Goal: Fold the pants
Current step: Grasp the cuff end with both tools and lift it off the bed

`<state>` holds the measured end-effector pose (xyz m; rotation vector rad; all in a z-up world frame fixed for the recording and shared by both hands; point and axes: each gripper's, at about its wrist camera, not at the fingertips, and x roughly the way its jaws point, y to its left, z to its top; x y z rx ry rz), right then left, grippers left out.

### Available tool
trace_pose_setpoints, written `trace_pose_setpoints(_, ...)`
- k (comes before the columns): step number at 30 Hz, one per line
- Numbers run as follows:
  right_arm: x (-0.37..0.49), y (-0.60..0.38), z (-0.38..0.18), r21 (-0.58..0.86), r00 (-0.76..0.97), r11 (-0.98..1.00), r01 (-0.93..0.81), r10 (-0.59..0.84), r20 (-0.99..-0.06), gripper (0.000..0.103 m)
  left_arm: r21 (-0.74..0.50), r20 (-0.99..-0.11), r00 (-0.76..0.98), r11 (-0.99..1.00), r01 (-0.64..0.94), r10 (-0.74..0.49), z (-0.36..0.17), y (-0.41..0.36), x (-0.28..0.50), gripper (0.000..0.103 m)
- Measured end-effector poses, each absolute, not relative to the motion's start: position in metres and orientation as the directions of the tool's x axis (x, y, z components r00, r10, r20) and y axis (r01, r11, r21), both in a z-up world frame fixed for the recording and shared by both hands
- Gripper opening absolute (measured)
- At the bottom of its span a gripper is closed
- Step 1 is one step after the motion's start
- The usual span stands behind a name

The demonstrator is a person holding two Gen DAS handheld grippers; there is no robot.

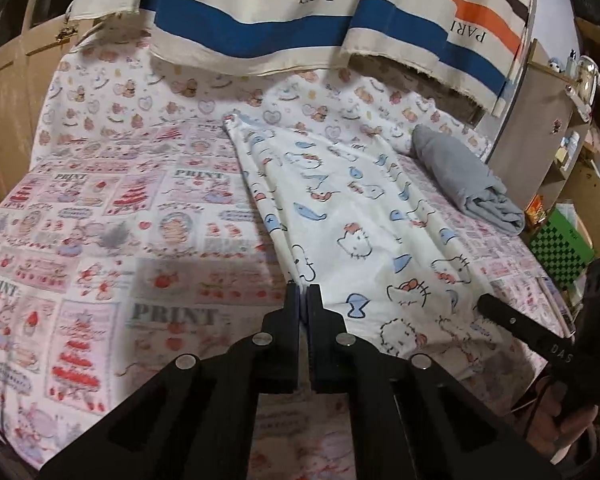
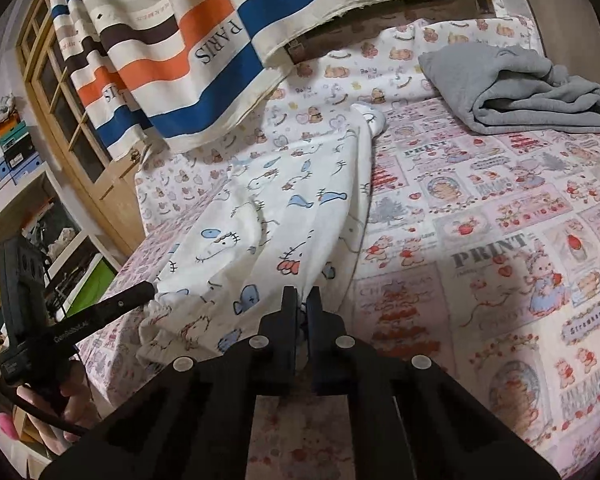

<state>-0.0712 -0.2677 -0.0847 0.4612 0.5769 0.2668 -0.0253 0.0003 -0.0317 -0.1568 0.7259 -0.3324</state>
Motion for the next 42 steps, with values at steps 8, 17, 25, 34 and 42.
trace_pose_setpoints(8, -0.072, -0.266, -0.089, 0.505, 0.804, 0.858, -0.1, 0.368, -0.466, 0.004, -0.194, -0.652, 0.707, 0.961, 0.196, -0.276, -0.043, 0.008, -0.031, 0.0)
trace_pose_setpoints(17, -0.087, -0.269, -0.085, 0.426, 0.83, 0.895, -0.135, 0.337, -0.445, 0.007, -0.15, -0.596, 0.747, 0.955, 0.256, -0.294, -0.033, 0.012, -0.053, 0.0)
trace_pose_setpoints(25, -0.11, -0.253, -0.063, 0.263, 0.866, 0.936, -0.233, 0.323, -0.381, 0.026, -0.177, -0.591, 0.705, 0.915, 0.362, -0.393, -0.031, -0.001, -0.077, 0.031)
trace_pose_setpoints(34, -0.102, -0.232, -0.056, 0.227, 0.825, 0.908, -0.353, 0.416, -0.382, 0.026, -0.217, -0.655, 0.602, 0.877, 0.429, -0.457, -0.054, -0.023, -0.074, 0.035)
trace_pose_setpoints(42, -0.094, -0.208, -0.067, 0.119, 0.769, 0.879, -0.462, 0.463, -0.441, 0.026, -0.26, -0.647, 0.594, 0.871, 0.418, -0.478, -0.049, -0.029, -0.057, 0.018)
